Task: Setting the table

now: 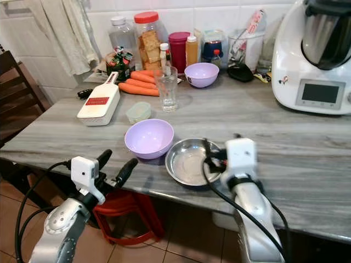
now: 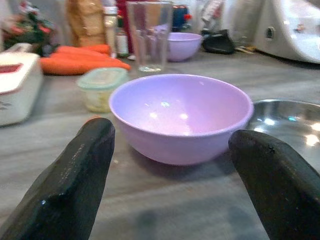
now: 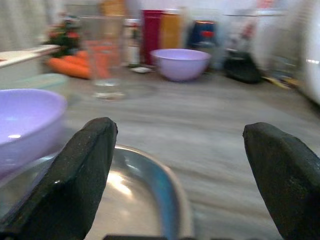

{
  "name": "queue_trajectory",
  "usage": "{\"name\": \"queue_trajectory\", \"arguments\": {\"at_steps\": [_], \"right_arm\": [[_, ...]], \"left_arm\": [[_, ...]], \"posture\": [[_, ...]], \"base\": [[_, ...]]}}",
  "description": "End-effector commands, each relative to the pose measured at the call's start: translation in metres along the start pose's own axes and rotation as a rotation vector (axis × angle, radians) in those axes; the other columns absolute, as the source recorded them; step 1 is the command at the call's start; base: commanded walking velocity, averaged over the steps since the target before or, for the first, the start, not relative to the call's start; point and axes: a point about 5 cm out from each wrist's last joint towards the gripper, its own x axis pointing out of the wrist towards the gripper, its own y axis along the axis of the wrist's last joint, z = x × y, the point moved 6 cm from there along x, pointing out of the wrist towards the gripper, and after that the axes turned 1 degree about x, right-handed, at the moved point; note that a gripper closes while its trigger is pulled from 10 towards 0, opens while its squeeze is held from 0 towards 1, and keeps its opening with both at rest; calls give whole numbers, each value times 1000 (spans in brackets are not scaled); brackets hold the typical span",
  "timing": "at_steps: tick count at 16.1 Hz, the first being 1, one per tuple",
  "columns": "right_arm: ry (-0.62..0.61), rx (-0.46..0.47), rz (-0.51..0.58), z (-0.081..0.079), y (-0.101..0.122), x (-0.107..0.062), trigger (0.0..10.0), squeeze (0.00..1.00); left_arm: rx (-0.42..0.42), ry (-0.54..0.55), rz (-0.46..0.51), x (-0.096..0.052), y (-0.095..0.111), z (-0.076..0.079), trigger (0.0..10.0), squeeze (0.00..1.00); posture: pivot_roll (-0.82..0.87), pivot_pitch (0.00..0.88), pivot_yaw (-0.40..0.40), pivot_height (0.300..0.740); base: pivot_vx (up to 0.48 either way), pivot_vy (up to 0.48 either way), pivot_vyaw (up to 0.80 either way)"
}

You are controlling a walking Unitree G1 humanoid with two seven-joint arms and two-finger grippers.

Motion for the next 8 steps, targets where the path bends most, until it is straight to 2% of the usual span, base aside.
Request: {"name": "queue_trajectory", "arguments": {"at_steps": [1, 3, 4, 6, 8], "right_arm": [[-55, 2, 26, 11, 6, -8, 10000, 0], [-107, -13, 19, 20, 3, -26, 10000, 0], [-126, 18, 10, 20, -1, -34, 10000, 0], [-153, 24, -3, 17, -6, -45, 10000, 0], [-104, 53, -32, 10, -11, -50, 10000, 0]], "left_arm": [[42, 54, 7, 4, 6, -11, 10000, 0], [94, 147, -35, 2, -1, -28, 10000, 0], [121, 186, -50, -3, -4, -38, 10000, 0], [176, 268, -67, -14, -5, -58, 10000, 0], [211, 349, -86, -28, -7, -79, 10000, 0]], "posture": [[-177, 0, 160, 740], [-195, 0, 167, 740], [-195, 0, 161, 740], [-192, 0, 150, 740], [-165, 0, 145, 740]], "base": [[0, 0, 0], [0, 0, 0], [0, 0, 0], [0, 0, 0], [0, 0, 0]]}}
